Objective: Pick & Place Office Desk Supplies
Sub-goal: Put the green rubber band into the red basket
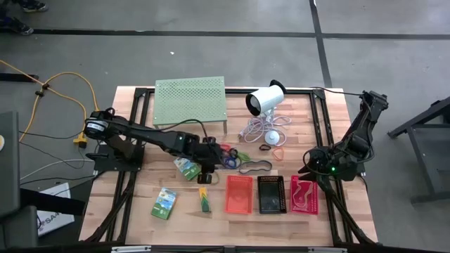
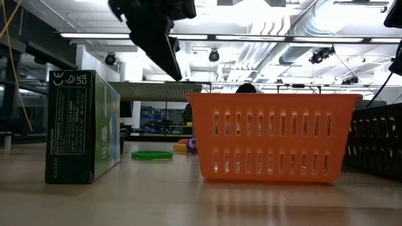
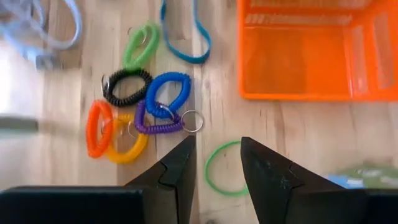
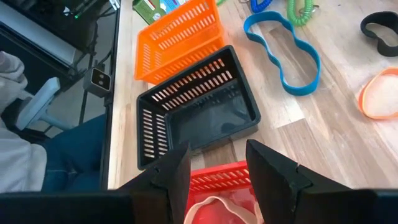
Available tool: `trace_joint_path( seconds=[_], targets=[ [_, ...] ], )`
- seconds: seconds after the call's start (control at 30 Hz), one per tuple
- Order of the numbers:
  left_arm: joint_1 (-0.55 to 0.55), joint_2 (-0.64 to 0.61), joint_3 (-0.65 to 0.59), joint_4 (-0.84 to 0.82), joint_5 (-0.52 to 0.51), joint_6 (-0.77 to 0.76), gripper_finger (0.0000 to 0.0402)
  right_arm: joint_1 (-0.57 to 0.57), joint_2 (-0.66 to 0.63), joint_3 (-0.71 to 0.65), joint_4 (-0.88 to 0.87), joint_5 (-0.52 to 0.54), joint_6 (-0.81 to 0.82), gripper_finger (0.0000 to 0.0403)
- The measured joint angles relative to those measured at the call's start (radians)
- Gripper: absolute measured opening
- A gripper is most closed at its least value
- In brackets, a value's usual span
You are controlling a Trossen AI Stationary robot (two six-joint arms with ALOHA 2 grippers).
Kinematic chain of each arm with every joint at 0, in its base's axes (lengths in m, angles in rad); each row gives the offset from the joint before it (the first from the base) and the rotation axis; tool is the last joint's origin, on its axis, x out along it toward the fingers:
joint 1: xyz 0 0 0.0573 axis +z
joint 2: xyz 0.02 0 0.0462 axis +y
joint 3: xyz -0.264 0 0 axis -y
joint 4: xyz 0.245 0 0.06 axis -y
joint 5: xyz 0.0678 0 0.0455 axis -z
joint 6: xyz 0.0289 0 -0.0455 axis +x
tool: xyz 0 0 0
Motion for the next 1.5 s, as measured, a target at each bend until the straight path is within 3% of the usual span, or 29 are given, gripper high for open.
trace_joint_path(
  seconds=[0.37, 0.73, 1.0, 1.5],
  targets=[
    [-0.037, 0.083, 0.0, -0.029, -0.029, -0.161, 0.012, 0.0, 0.017, 0.0, 0.0, 0.0, 0.0, 0.0144],
    [-0.031, 0.127, 0.002, -0.048, -0.04, -0.105, 0.012, 0.0, 0.056, 0.0, 0.0, 0.0, 0.001, 0.0144],
    [0.016, 0.176, 0.001, -0.061, 0.103, -0.009, 0.012, 0.0, 0.085, 0.0, 0.001, -0.001, 0.001, 0.0144],
    [0.009, 0.255, 0.001, -0.063, 0.085, 0.061, 0.012, 0.0, 0.102, 0.0, 0.007, 0.0, 0.0, 0.0144]
  ],
)
